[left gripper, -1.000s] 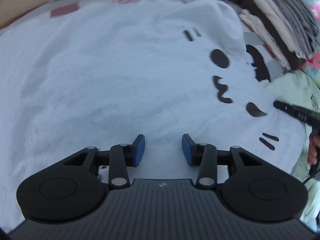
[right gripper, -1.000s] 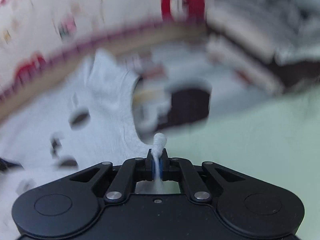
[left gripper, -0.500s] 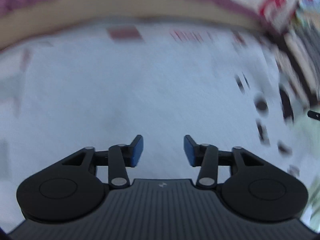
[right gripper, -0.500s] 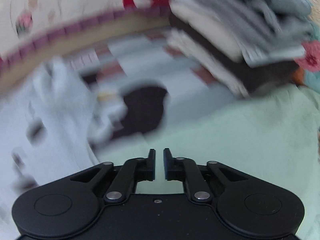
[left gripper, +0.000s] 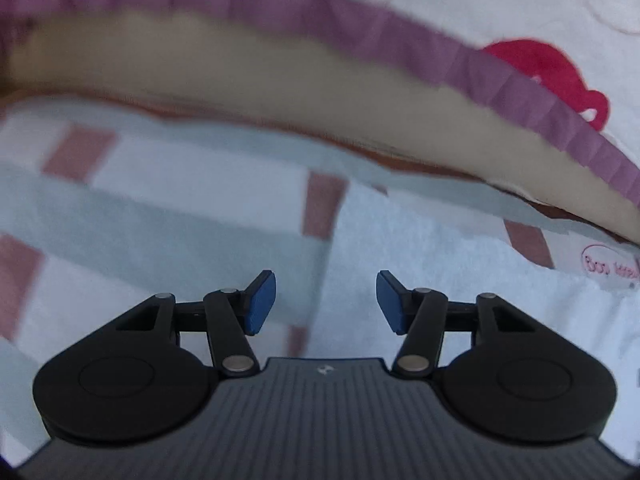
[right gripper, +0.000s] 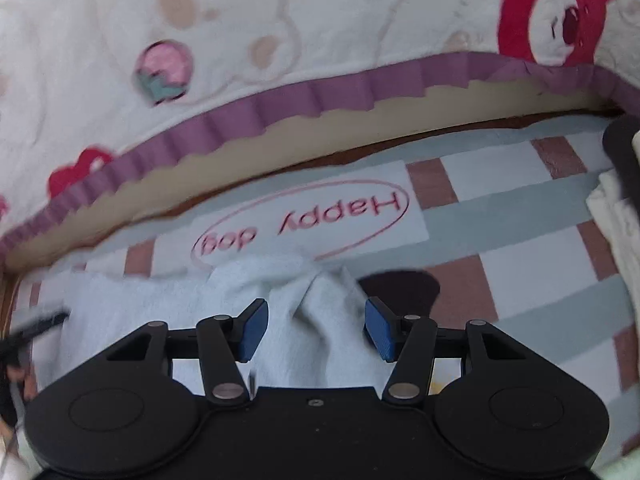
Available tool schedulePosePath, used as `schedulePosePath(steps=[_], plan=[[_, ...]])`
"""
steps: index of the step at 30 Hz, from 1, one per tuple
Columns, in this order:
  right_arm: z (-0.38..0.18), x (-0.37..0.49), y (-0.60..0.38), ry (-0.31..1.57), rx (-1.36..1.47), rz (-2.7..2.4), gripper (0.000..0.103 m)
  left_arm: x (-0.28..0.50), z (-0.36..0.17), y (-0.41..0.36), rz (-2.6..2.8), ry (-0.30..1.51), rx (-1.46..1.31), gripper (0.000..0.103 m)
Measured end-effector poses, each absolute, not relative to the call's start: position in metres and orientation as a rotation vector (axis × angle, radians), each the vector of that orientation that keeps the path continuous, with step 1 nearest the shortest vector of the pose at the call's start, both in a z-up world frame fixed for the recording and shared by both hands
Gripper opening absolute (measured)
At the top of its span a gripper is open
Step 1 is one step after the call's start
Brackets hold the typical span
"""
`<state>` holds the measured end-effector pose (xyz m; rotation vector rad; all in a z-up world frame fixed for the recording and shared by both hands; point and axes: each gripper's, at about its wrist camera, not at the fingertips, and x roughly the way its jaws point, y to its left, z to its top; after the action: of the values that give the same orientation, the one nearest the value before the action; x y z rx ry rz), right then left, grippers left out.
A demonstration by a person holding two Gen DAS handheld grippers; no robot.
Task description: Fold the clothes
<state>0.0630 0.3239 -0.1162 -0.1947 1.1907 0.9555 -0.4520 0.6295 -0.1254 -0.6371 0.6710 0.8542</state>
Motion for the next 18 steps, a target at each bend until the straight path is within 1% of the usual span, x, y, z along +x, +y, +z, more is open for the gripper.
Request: schedulePosePath(steps=[3, 5, 7, 8, 9, 12, 13, 15, 16, 18], plan=[[-0.151, 0.093, 0.34, 1.354, -0.111, 0.927, 0.059, -0.45, -0.134, 0.635, 0.798, 0.685, -0.643, 0.056], [-0.165, 0.097, 0.342, 1.409, -0.052, 0.881, 0.059, -0.446, -0.138, 0.638, 0.793, 0.662, -0.655, 0.06], [-0.176, 0.098, 0.343, 1.474, 0.002, 0.85, 0.059, -0.438, -0.135, 0.639, 0.746, 0.679, -0.651, 0.061], [-0.182, 0.098, 0.343, 1.506, 0.029, 0.834, 0.059, -0.434, -0.137, 0.639, 0.726, 0.688, -0.659, 0.064], [-0.187, 0.097, 0.343, 1.52, 0.05, 0.813, 0.059, -0.43, -0.138, 0.636, 0.732, 0.692, -0.64, 0.064], [-0.197, 0.091, 0.341, 1.517, 0.115, 0.802, 0.06, -0.418, -0.14, 0.63, 0.738, 0.7, -0.594, 0.065], [-0.203, 0.091, 0.343, 1.527, 0.115, 0.803, 0.066, -0.415, -0.14, 0.629, 0.734, 0.701, -0.586, 0.067], [-0.216, 0.09, 0.349, 1.537, 0.068, 0.812, 0.072, -0.406, -0.141, 0.625, 0.717, 0.722, -0.544, 0.069], [-0.221, 0.088, 0.353, 1.534, 0.018, 0.821, 0.071, -0.401, -0.142, 0.619, 0.704, 0.742, -0.484, 0.072], [-0.214, 0.079, 0.354, 1.429, -0.033, 0.845, 0.069, -0.392, -0.146, 0.605, 0.701, 0.774, -0.358, 0.072]])
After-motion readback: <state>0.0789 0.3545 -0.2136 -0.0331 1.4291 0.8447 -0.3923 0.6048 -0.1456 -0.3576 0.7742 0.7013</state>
